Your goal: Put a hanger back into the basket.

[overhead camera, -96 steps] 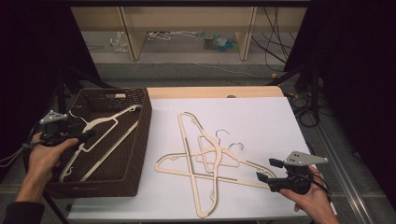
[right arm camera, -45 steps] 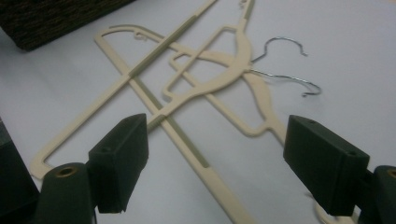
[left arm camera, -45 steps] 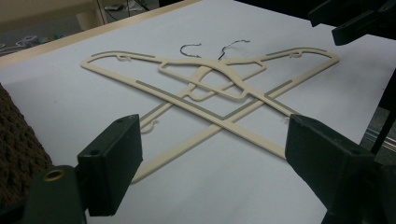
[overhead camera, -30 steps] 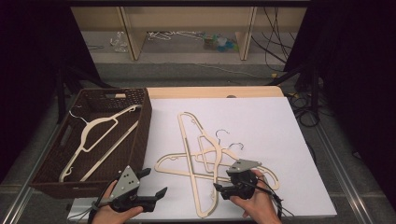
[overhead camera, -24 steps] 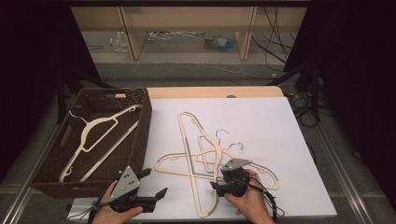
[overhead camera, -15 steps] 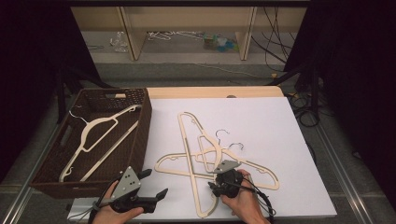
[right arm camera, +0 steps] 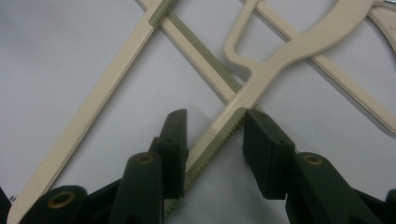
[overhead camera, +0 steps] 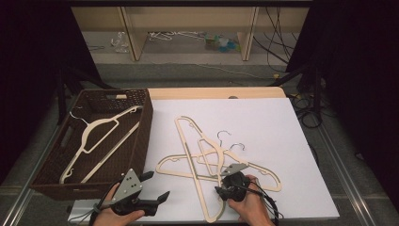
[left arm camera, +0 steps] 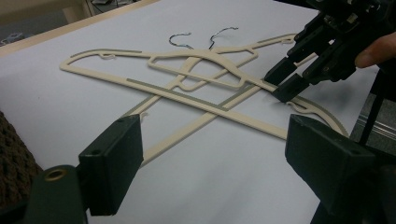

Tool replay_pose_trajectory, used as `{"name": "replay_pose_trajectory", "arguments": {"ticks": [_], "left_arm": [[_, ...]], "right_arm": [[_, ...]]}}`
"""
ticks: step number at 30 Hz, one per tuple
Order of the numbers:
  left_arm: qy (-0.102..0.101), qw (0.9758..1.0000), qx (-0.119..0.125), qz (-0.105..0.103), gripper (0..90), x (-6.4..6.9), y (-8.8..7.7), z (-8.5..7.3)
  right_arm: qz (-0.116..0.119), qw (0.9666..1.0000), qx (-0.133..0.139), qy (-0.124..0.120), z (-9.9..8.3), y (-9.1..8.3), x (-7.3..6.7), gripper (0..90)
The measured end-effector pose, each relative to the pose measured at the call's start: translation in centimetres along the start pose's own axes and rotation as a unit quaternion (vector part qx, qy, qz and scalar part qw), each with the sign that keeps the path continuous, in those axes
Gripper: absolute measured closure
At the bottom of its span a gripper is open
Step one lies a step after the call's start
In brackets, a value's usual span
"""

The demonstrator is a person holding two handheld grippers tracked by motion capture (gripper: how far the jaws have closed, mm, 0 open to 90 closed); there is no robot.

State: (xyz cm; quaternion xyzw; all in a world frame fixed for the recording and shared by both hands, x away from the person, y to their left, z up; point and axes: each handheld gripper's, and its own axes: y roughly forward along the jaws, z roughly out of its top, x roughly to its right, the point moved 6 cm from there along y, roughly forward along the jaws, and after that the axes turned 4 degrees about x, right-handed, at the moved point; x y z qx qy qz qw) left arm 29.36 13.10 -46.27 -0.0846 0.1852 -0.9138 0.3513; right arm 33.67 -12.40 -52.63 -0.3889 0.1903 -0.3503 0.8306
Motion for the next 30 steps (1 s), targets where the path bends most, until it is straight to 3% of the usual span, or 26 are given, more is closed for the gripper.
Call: {"name": "replay_pose_trajectory", "arguments": {"ticks": [5,7,11,22,23,25,30], "left_arm": [[0.0,1.0,0.001,-0.003,19.4,0.1,0.1,0.0],[0.0,1.0,-0.002,-0.003,19.4,0.1,0.1,-0.1],[-0.004,1.0,0.0,-0.003,19.5,0.1,0.1,-0.1],[0.001,1.0,0.0,-0.008,19.7,0.2,0.2,-0.1],[0.005,1.0,-0.006,-0.006,19.7,0.2,0.2,-0.2],[0.003,0.9999,-0.008,-0.006,19.7,0.2,0.3,-0.2],[0.01,0.9997,-0.016,-0.013,19.8,0.6,0.6,-0.4]], "right_arm": [[0.002,0.9996,-0.017,-0.024,-0.1,-0.3,0.5,65.6],[0.003,0.9994,-0.026,-0.023,-0.4,-0.7,0.9,71.1],[0.022,0.9992,-0.033,0.002,-1.2,-1.7,2.3,78.1],[0.021,0.997,-0.058,-0.047,-2.6,-3.2,4.4,78.6],[0.022,0.9972,-0.063,-0.033,-2.9,-3.6,4.5,78.6],[0.025,0.9977,-0.055,-0.029,-3.0,-3.6,4.7,77.6],[0.025,0.9976,-0.051,-0.04,-2.3,-2.9,4.1,74.5]]}}
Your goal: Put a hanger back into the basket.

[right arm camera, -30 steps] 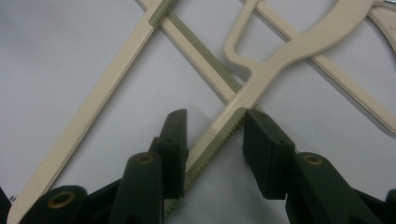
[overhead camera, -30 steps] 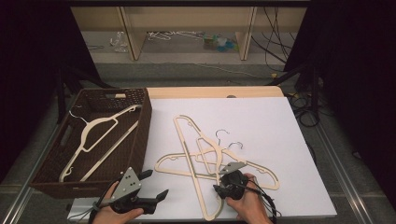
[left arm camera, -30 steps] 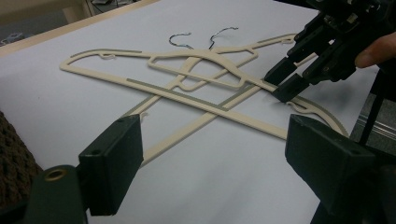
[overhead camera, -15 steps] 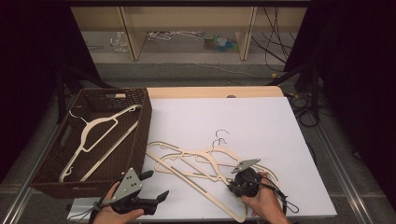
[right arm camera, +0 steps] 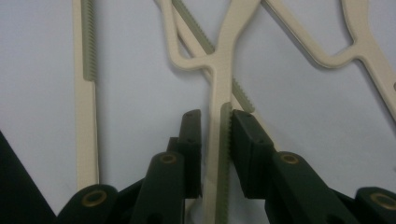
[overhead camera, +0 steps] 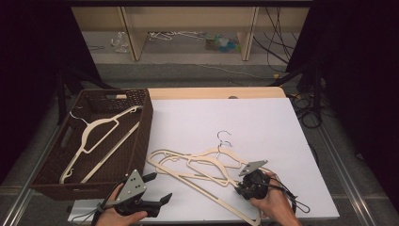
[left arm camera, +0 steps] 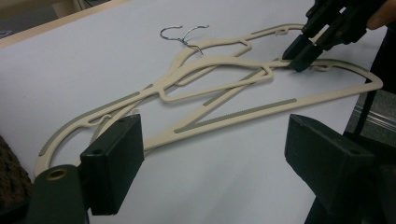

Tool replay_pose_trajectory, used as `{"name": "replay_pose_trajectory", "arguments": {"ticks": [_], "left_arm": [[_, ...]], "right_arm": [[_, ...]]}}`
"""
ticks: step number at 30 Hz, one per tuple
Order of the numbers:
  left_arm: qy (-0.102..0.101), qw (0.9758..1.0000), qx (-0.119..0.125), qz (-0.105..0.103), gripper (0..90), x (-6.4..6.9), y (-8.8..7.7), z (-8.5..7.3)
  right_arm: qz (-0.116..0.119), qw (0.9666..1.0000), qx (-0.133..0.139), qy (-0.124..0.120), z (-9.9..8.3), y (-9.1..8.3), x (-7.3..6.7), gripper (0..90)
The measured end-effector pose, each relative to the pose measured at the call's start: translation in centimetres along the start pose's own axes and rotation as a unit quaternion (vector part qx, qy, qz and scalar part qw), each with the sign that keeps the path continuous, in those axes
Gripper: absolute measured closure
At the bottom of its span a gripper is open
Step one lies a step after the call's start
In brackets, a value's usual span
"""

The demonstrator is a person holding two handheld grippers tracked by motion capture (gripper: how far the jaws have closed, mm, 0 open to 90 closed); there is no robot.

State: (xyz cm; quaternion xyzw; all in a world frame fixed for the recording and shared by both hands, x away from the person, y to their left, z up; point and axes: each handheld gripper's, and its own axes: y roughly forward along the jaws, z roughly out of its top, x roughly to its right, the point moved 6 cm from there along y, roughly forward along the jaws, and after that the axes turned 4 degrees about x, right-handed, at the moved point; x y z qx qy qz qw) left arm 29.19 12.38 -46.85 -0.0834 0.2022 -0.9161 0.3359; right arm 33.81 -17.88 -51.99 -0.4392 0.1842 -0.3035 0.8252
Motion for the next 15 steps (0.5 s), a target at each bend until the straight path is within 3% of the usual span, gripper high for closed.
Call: {"name": "replay_pose_trajectory", "arguments": {"ticks": [6,9,11,12,15], "left_arm": [[-0.001,1.0,0.0,-0.001,19.8,0.1,0.2,-0.1],[-0.001,1.0,-0.001,0.0,19.9,0.0,0.4,-0.1],[0.007,1.0,-0.001,-0.002,19.9,-0.1,0.5,0.1],[0.003,1.0,0.0,-0.001,19.9,-0.1,0.7,0.2],[0.019,0.9997,-0.009,-0.008,20.2,-0.3,1.5,0.6]], "right_arm": [[-0.013,0.9999,-0.003,-0.003,0.0,0.1,0.1,78.6],[-0.01,0.9998,-0.008,-0.013,-0.1,-0.1,0.1,78.8],[-0.006,0.9998,-0.017,-0.006,-0.3,-0.4,0.1,79.4],[-0.012,0.9997,-0.014,-0.018,-0.4,-0.5,0.4,79.4],[-0.014,0.9991,-0.022,-0.032,-0.8,-1.2,0.8,79.5]]}}
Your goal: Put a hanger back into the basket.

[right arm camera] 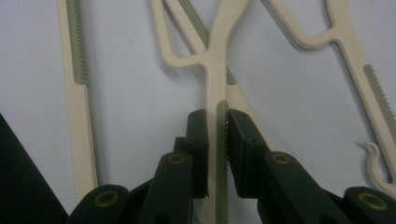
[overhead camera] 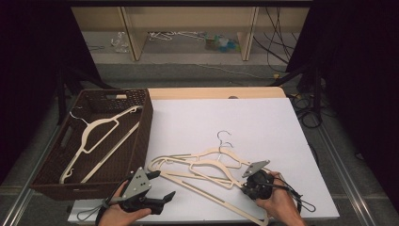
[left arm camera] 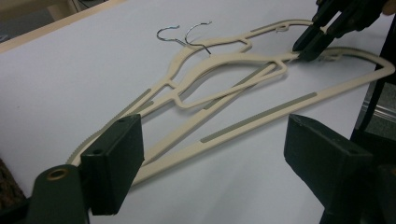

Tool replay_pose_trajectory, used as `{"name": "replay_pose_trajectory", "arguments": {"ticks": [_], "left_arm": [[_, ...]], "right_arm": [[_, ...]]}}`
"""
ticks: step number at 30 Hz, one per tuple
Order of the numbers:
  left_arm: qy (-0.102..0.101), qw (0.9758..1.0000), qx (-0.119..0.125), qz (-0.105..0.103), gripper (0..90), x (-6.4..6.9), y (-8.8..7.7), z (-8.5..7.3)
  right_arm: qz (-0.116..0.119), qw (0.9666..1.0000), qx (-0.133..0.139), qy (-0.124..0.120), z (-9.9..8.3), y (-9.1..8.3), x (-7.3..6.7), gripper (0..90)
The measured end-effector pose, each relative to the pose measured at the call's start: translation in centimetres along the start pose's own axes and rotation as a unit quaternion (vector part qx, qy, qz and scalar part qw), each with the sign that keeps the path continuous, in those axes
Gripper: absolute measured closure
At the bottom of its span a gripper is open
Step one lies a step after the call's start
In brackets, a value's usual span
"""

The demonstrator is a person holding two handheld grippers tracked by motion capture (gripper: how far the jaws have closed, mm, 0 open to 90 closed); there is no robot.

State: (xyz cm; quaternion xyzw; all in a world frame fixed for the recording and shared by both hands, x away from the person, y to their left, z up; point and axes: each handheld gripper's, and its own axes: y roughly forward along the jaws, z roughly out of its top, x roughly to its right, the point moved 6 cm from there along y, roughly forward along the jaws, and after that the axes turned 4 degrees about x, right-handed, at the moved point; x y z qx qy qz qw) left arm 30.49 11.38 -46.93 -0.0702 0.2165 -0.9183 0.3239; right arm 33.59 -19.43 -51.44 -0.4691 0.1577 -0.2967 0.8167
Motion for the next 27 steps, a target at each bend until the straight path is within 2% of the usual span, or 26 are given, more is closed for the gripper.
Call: {"name": "replay_pose_trajectory", "arguments": {"ticks": [3,7,8,9,13,17,19,20,23,24,27], "left_arm": [[-0.001,0.9999,-0.009,-0.008,20.9,-0.1,1.4,0.3],[0.021,0.9989,-0.036,-0.02,23.8,-0.1,4.2,1.0],[0.02,0.9989,-0.036,-0.021,24.7,0.0,5.0,1.3],[0.021,0.9987,-0.038,-0.028,25.7,0.1,5.8,1.6],[0.024,0.9984,-0.042,-0.03,28.2,0.1,8.4,2.8],[0.032,0.9966,-0.067,-0.035,29.8,-0.1,10.8,3.1],[0.04,0.9949,-0.084,-0.039,32.5,-0.1,12.0,3.0],[0.046,0.9939,-0.092,-0.04,33.6,-0.2,12.8,3.0],[0.043,0.9928,-0.104,-0.04,33.7,-0.2,14.0,2.9],[0.048,0.992,-0.109,-0.042,33.9,-0.2,14.5,2.9],[0.05,0.9912,-0.112,-0.049,36.2,-0.2,15.3,3.0]], "right_arm": [[-0.001,0.9998,0.005,-0.019,-0.1,-0.7,0.3,79.5],[-0.004,0.9996,0.005,-0.026,-0.3,-1.7,0.2,79.5],[-0.006,0.9997,0.003,-0.024,-0.3,-1.9,0.2,79.6],[-0.006,0.9994,0.01,-0.033,-0.3,-2.0,0.3,79.5],[-0.009,0.9993,0.012,-0.035,-0.6,-2.8,0.3,79.6],[-0.01,0.9993,0.014,-0.032,-0.8,-3.5,0.2,79.5],[-0.012,0.9989,0.014,-0.044,-0.8,-3.8,0.2,79.6],[-0.013,0.999,0.014,-0.042,-0.8,-3.9,0.2,79.5],[-0.012,0.999,0.015,-0.04,-0.9,-4.4,0.0,79.5],[-0.014,0.9987,0.017,-0.047,-0.9,-4.4,0.0,79.5],[-0.014,0.9989,0.015,-0.043,-1.0,-4.6,-0.1,79.5]]}}
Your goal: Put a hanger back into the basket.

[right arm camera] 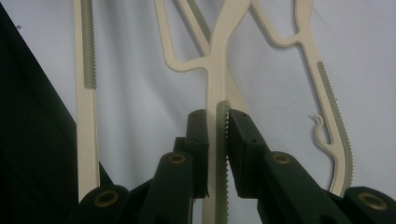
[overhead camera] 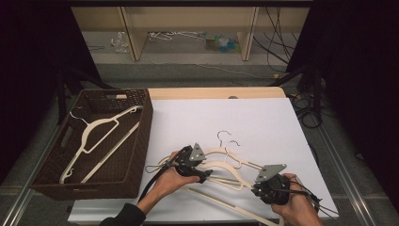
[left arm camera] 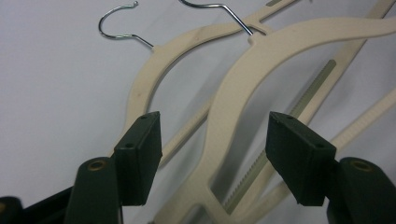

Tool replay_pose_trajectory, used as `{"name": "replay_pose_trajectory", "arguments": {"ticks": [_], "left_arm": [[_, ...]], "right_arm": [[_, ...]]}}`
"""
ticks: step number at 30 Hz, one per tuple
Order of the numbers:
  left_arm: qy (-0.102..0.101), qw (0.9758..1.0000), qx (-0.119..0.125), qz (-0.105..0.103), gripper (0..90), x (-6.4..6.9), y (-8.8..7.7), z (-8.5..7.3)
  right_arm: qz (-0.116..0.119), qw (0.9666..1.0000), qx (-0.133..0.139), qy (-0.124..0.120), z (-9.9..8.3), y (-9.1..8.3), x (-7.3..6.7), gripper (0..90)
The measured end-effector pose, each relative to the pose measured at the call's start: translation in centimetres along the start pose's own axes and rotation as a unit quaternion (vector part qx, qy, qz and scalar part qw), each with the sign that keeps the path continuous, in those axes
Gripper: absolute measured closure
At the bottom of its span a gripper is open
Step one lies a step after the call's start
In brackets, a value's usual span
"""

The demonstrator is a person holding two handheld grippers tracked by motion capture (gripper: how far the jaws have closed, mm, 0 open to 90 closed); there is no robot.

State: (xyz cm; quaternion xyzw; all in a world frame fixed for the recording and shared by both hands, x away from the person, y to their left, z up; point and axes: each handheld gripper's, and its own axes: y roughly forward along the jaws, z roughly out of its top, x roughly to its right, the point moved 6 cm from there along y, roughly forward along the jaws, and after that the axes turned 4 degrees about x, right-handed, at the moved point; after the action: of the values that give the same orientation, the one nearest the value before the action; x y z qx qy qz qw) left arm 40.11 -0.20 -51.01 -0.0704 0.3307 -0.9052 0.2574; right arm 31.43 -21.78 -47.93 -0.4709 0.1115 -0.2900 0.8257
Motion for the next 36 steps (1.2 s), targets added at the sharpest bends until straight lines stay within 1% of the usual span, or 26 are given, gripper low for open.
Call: {"name": "replay_pose_trajectory", "arguments": {"ticks": [1,2,3,4,5,6,8,9,10,13,14,15,17,18,19,22,23,24,26,27,30,31,33,34,35,36], "left_arm": [[0.002,1.0,0.003,-0.006,37.2,0.0,0.2,0.1],[0.008,0.9999,0.003,-0.01,40.9,0.0,0.3,0.2],[0.012,0.9998,0.002,-0.015,42.0,0.0,0.5,0.4],[0.016,0.9998,-0.001,-0.012,42.0,-0.1,0.7,0.5],[0.018,0.9996,-0.002,-0.021,44.0,-0.1,0.8,0.5],[0.019,0.9995,-0.002,-0.026,45.6,-0.1,1.0,0.6],[0.032,0.9987,-0.014,-0.037,47.0,0.0,1.2,0.6],[0.03,0.9986,-0.012,-0.043,48.5,0.2,1.4,0.7],[0.06,0.9961,-0.034,-0.056,49.2,0.1,1.3,0.6],[0.062,0.9947,-0.034,-0.075,55.6,0.5,1.3,0.8],[0.055,0.9952,-0.022,-0.078,58.4,0.6,1.3,1.0],[0.039,0.9963,-0.008,-0.076,61.1,0.9,1.3,1.3],[0.041,0.9958,-0.012,-0.081,64.6,0.8,0.8,1.5],[0.045,0.9954,-0.014,-0.084,65.1,0.7,0.7,1.5],[0.049,0.9949,-0.013,-0.088,65.4,0.7,0.7,1.6],[0.046,0.9949,-0.017,-0.088,66.0,0.8,0.7,1.5],[0.048,0.9945,-0.02,-0.091,66.3,0.8,0.7,1.5],[0.051,0.9941,-0.021,-0.093,66.8,0.8,0.6,1.5],[0.055,0.9937,-0.022,-0.095,67.5,0.8,0.4,1.6],[0.054,0.9937,-0.022,-0.096,67.9,0.9,0.3,1.6],[0.06,0.9929,-0.019,-0.101,68.6,0.8,-0.5,2.0],[0.062,0.9927,-0.017,-0.102,69.0,0.9,-0.8,2.2],[0.071,0.9919,-0.017,-0.104,69.8,0.9,-1.5,2.5],[0.078,0.9913,-0.017,-0.105,70.3,1.0,-1.8,2.6],[0.084,0.991,-0.019,-0.102,70.8,1.0,-2.1,2.7],[0.087,0.9908,-0.017,-0.102,71.1,1.2,-2.5,2.9]], "right_arm": [[0.0,0.9999,0.003,-0.01,0.0,0.0,0.1,79.6],[-0.002,0.9999,0.004,-0.011,0.0,-0.1,0.1,79.5],[0.001,0.9999,0.003,-0.011,0.0,-0.1,0.0,79.5],[-0.002,1.0,0.003,-0.008,0.0,-0.2,-0.1,79.5],[0.002,0.9999,-0.002,-0.01,0.0,-0.3,-0.1,79.5],[0.0,1.0,0.001,-0.01,0.0,-0.3,-0.1,79.5],[0.001,0.9999,-0.001,-0.012,0.0,-0.4,-0.2,79.5],[0.003,0.9999,0.003,-0.011,0.0,-0.4,-0.2,79.5],[0.002,0.9998,0.007,-0.018,0.0,-0.3,-0.1,79.5],[0.006,0.9998,0.007,-0.02,0.1,-0.4,-0.3,79.5],[0.005,0.9999,0.002,-0.015,0.0,-0.4,-0.4,79.5],[0.004,0.9998,0.004,-0.021,0.0,-0.4,-0.4,79.5],[0.008,0.9997,0.002,-0.025,0.0,-0.5,-0.3,79.5],[0.004,0.9994,0.011,-0.031,0.1,-0.5,-0.2,79.5],[0.006,0.9995,0.01,-0.03,0.1,-0.6,-0.3,79.5],[0.005,0.9994,0.013,-0.032,0.1,-0.7,-0.3,79.5],[0.005,0.9994,0.013,-0.032,0.1,-0.7,-0.3,79.5],[0.007,0.9997,0.008,-0.023,-0.1,-0.7,-0.4,79.5],[0.008,0.9994,0.012,-0.03,-0.1,-0.6,-0.2,79.6],[0.01,0.9997,0.008,-0.023,-0.2,-0.6,-0.3,79.6],[0.006,0.9994,0.017,-0.03,-0.1,-0.7,-0.1,79.6],[0.01,0.9993,0.017,-0.03,-0.1,-0.7,-0.1,79.7],[0.011,0.9993,0.02,-0.029,-0.2,-0.7,-0.1,79.5],[0.004,0.9986,0.034,-0.039,-0.1,-0.6,0.2,79.5],[0.004,0.9986,0.038,-0.037,-0.1,-0.6,0.2,79.4],[0.01,0.9989,0.031,-0.035,-0.1,-0.8,0.2,79.2]]}}
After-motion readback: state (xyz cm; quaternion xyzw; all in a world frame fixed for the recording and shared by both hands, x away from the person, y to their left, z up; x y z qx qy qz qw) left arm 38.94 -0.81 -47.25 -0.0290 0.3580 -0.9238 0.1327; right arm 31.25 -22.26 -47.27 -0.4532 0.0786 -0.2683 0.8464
